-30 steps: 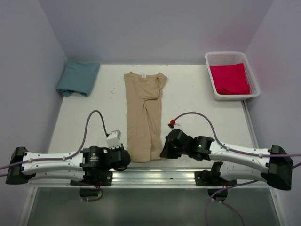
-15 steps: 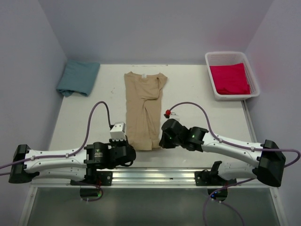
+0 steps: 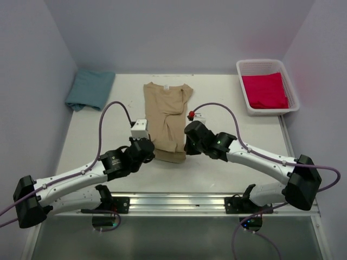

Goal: Fold and stack the t-shirts
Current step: Fold the folded rectangular tshirt in 1/3 of the way

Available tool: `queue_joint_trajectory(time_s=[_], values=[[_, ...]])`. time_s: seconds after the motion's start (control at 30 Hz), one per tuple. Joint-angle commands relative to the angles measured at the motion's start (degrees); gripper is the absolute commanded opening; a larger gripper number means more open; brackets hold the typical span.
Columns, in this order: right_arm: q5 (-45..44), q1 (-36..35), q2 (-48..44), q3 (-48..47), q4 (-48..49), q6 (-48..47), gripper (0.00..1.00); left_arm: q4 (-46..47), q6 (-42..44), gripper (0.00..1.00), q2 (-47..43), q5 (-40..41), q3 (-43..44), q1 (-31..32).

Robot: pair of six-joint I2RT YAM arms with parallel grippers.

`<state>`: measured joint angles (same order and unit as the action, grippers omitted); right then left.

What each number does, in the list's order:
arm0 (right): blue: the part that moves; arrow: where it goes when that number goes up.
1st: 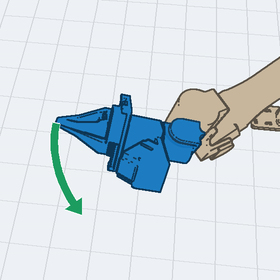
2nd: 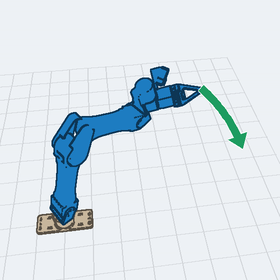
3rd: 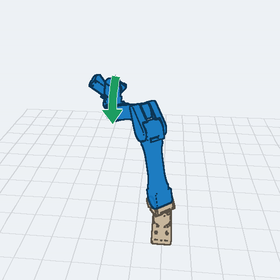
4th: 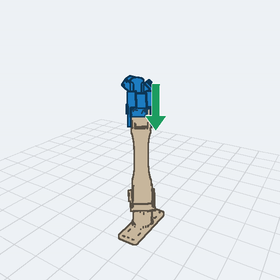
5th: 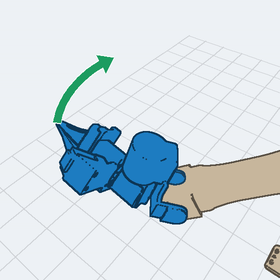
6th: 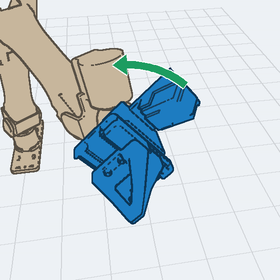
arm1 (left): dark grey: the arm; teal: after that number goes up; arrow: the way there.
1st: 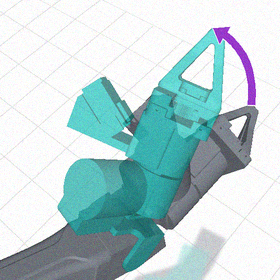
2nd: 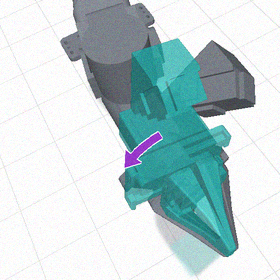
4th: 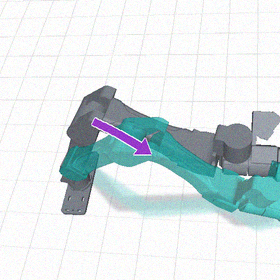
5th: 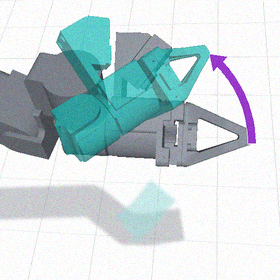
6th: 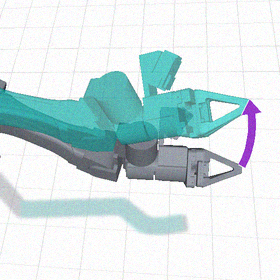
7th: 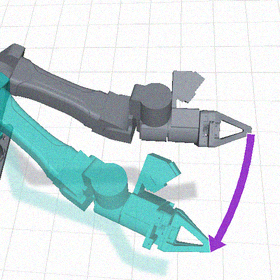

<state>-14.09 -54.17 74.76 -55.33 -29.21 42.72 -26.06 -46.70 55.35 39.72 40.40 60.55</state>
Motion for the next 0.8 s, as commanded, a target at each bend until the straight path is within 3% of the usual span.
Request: queue_joint_trajectory(time_s=[0.0,0.3,0.77], values=[[-2.1,3.0,2.8,-4.5,0.6,-5.4,0.00,11.0,11.0,0.00,1.3,-4.9,0.0,-6.5],[0.9,10.2,14.8,-12.6,4.0,-11.3,0.00,21.4,16.6,0.00,11.2,-15.9,-2.3,-21.5],[1.1,15.3,30.3,-27.8,3.5,-16.6,0.00,32.1,18.5,0.00,24.3,-22.1,1.9,-32.4]])
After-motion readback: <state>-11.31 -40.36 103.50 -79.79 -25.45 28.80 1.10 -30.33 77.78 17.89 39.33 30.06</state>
